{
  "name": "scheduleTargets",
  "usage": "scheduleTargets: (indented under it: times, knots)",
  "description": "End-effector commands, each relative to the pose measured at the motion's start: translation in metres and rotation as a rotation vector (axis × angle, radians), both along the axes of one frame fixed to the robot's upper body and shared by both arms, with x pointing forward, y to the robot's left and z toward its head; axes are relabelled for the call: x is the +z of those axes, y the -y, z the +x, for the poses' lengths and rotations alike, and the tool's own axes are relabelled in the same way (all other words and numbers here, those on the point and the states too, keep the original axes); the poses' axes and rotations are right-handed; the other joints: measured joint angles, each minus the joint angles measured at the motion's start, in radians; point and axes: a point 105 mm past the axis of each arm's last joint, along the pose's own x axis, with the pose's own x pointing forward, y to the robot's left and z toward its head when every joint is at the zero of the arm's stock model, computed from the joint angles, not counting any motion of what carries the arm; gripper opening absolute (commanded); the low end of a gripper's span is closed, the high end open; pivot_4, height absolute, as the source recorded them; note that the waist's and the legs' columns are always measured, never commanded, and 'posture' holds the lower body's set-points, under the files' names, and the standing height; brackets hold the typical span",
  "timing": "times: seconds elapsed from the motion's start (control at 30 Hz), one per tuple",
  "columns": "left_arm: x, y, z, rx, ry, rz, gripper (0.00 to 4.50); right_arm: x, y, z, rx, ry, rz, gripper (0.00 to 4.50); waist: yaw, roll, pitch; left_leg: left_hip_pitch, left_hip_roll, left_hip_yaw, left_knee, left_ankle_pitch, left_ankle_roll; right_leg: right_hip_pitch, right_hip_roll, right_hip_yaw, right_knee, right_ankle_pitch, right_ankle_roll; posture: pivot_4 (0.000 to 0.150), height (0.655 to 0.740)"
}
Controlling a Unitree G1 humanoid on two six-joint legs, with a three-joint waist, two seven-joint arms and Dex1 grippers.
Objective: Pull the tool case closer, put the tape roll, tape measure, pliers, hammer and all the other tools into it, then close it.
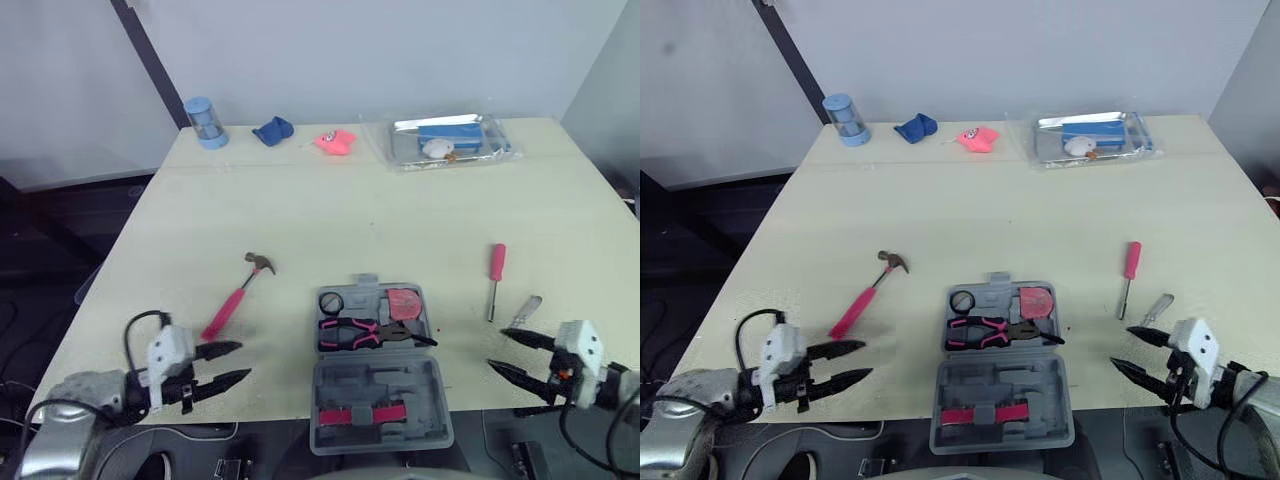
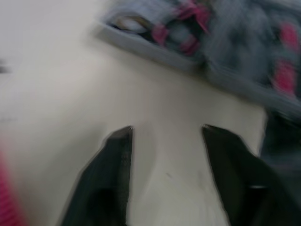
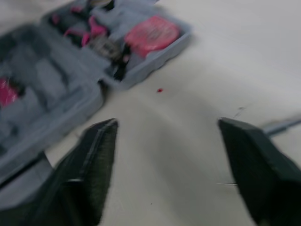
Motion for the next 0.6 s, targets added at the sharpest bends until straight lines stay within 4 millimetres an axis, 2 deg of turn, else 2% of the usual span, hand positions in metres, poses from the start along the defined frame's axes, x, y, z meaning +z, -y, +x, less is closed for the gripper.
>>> scheduleTargets:
  times: [0.03, 0.07, 0.1, 0.13, 0.17, 0.37, 0.47, 0.6]
  knots:
    - [-0.003, 0.01, 0.005, -0.098, 0.005, 0.015, 0.8, -0.01, -0.013, 0.001, 0.133, 0.014, -0.066, 1.67, 0.0, 0.0, 0.0, 0.0, 0.0, 0.0, 0.0, 0.001, -0.001, 0.0, 0.001, 0.0, 0.0, 0.0, 0.0, 0.15, 0.74]
    - [-0.003, 0.012, 0.007, -0.117, 0.002, 0.012, 0.42, -0.013, -0.015, 0.004, 0.157, 0.014, -0.085, 1.28, -0.001, 0.0, 0.0, 0.0, 0.0, 0.0, 0.0, 0.001, -0.001, 0.0, 0.001, 0.0, 0.0, 0.0, 0.0, 0.15, 0.74]
    - [-0.003, 0.015, 0.009, -0.132, -0.002, 0.007, 0.0, -0.016, -0.018, 0.007, 0.179, 0.017, -0.101, 0.65, -0.002, 0.0, 0.0, 0.0, 0.0, 0.0, 0.0, 0.001, -0.001, 0.0, 0.001, 0.0, 0.0, 0.0, 0.0, 0.15, 0.74]
    - [-0.004, 0.018, 0.01, -0.156, -0.012, 0.003, 0.0, -0.018, -0.024, 0.013, 0.203, 0.019, -0.113, 0.17, -0.003, 0.0, 0.0, 0.0, 0.0, 0.0, 0.0, 0.001, -0.002, 0.0, 0.0, 0.0, 0.0, 0.0, 0.0, 0.15, 0.74]
    - [-0.005, 0.02, 0.012, -0.17, -0.018, 0.001, 0.0, -0.02, -0.028, 0.018, 0.219, 0.022, -0.12, 0.07, -0.006, 0.0, 0.0, 0.0, 0.0, 0.0, 0.001, 0.001, -0.002, 0.0, 0.001, 0.0, 0.0, 0.0, 0.0, 0.15, 0.74]
    - [-0.01, 0.028, 0.022, -0.223, -0.041, -0.003, 0.0, -0.021, -0.058, 0.036, 0.319, 0.029, -0.149, 0.07, -0.007, 0.0, 0.001, 0.0, 0.0, -0.001, 0.001, 0.001, -0.002, -0.001, 0.001, 0.0, 0.002, 0.0, 0.0, 0.15, 0.74]
    - [-0.012, 0.03, 0.024, -0.243, -0.058, -0.002, 0.0, -0.019, -0.072, 0.038, 0.355, 0.03, -0.152, 0.07, -0.003, 0.0, 0.001, -0.002, -0.001, -0.001, 0.001, 0.002, -0.003, -0.003, 0.001, 0.0, 0.002, 0.0, 0.0, 0.15, 0.74]
    - [-0.017, 0.033, 0.024, -0.263, -0.085, -0.002, 0.0, -0.017, -0.079, 0.036, 0.389, 0.022, -0.171, 0.07, -0.004, 0.0, 0.001, -0.002, -0.002, -0.001, 0.001, 0.002, -0.003, -0.003, 0.001, 0.0, 0.002, 0.0, 0.0, 0.15, 0.74]
